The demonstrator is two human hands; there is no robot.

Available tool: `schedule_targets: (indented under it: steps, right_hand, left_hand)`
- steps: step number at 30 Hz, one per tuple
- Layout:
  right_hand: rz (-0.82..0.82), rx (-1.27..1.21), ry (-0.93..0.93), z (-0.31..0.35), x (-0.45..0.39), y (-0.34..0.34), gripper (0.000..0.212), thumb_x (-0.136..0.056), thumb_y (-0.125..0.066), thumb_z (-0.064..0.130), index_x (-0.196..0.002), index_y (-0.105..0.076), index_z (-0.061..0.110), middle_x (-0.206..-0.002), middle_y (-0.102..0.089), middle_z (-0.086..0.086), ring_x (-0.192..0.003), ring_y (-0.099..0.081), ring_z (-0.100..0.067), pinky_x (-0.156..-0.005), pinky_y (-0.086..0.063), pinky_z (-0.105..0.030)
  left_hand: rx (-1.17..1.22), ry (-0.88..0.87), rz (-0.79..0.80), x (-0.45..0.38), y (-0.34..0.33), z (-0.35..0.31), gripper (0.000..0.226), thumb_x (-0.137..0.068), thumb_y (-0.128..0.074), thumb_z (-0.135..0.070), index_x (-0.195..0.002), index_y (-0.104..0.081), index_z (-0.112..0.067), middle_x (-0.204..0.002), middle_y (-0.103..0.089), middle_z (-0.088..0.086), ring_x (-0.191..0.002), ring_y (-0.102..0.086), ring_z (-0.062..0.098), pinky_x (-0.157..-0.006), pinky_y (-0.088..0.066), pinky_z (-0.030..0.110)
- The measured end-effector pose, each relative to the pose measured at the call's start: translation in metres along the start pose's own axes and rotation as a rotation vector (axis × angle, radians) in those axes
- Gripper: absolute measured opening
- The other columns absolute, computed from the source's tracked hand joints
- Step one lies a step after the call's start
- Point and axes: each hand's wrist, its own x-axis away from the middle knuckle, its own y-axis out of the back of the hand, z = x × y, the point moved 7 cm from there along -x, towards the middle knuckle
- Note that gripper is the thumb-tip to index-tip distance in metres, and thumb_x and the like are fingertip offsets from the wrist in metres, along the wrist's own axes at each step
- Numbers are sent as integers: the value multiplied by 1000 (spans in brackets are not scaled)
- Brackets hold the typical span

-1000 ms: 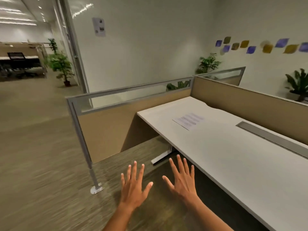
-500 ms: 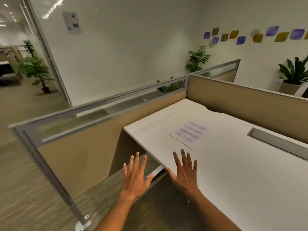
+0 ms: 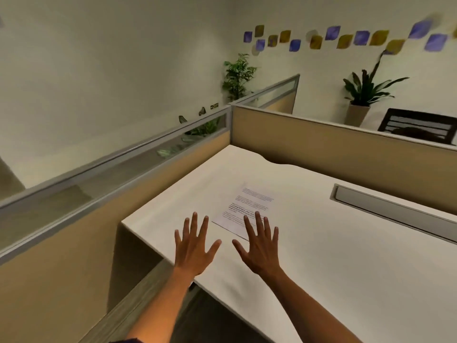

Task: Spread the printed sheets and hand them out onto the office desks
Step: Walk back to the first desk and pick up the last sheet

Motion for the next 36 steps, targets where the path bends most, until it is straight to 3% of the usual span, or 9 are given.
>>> schedule_targets:
  steps: [5, 9, 13, 18, 24, 27, 29, 33, 36]
  right_hand:
    - [47, -49, -171, -27, -33, -22, 85, -81, -12, 80, -152, 4, 36, -163, 8, -3, -151, 2, -29, -118, -2, -57]
    - [109, -155, -370, -40, -58, -43, 101, -64, 2, 87, -151, 11, 36, -163, 10, -4, -151, 4, -28, -119, -1, -55]
    - [209, -179, -482, -46, -78, -62, 114, -53, 3, 91, -152, 10, 36, -164, 5, -4, -151, 3, -27, -119, -1, -55]
    - [308, -309, -627, -43, -91, -89, 133, -38, -1, 99, -152, 10, 33, -164, -2, -7, -151, -3, -26, -119, -7, -54]
    - [345, -262, -648, -40, -106, -97, 131, -40, 3, 97, -153, 8, 31, -164, 1, -5, -151, 0, -25, -119, -4, -52]
    - [319, -269, -657, -43, -117, -97, 125, -46, 1, 95, -153, 7, 30, -164, -6, -4, -151, -5, -23, -120, -8, -50]
    - [296, -290, -664, -44, -121, -98, 123, -49, -1, 94, -154, 6, 29, -164, -8, -4, -151, -7, -23, -120, -9, -49]
    - [257, -328, -646, -42, -126, -101, 123, -51, -2, 95, -154, 4, 29, -164, -7, -2, -151, -6, -22, -121, -9, -48]
    - [153, -328, -711, -50, -123, -101, 126, -48, 7, 96, -153, 4, 27, -164, -5, -8, -150, -7, -26, -121, -10, -42]
  left_hand:
    - [2, -89, 105, -58, -39, -5, 86, -84, -17, -77, -154, 0, -30, -162, 9, 7, -150, 1, 32, -114, -1, 58]
    - [43, -160, 177, -109, -66, 2, 93, -77, -4, -82, -154, -4, -28, -163, 4, 9, -149, -4, 33, -115, -8, 61]
    - [97, -210, 253, -153, -90, 4, 104, -71, 6, -85, -153, -12, -25, -162, -3, 11, -149, -7, 34, -114, -10, 63]
    - [99, -273, 347, -194, -116, 5, 121, -52, 21, -89, -154, 0, -27, -163, 7, 10, -150, 5, 31, -116, 0, 60]
    - [74, -300, 476, -212, -149, -2, 102, -65, 0, -78, -153, 1, -28, -163, 3, 9, -150, 2, 30, -117, -3, 58]
    - [118, -291, 501, -216, -159, -7, 100, -74, -8, -81, -150, -28, -19, -158, -24, 16, -146, -23, 35, -113, -18, 62]
    - [148, -295, 465, -223, -160, -10, 103, -76, 0, -83, -146, -39, -17, -153, -36, 18, -140, -34, 37, -109, -27, 62]
    - [150, -289, 461, -233, -156, -19, 104, -69, -6, -80, -153, -19, -20, -161, -16, 15, -148, -15, 33, -118, -13, 54]
    - [150, -277, 456, -231, -159, -21, 94, -74, -19, -73, -151, -25, -19, -156, -28, 20, -144, -26, 38, -113, -24, 57]
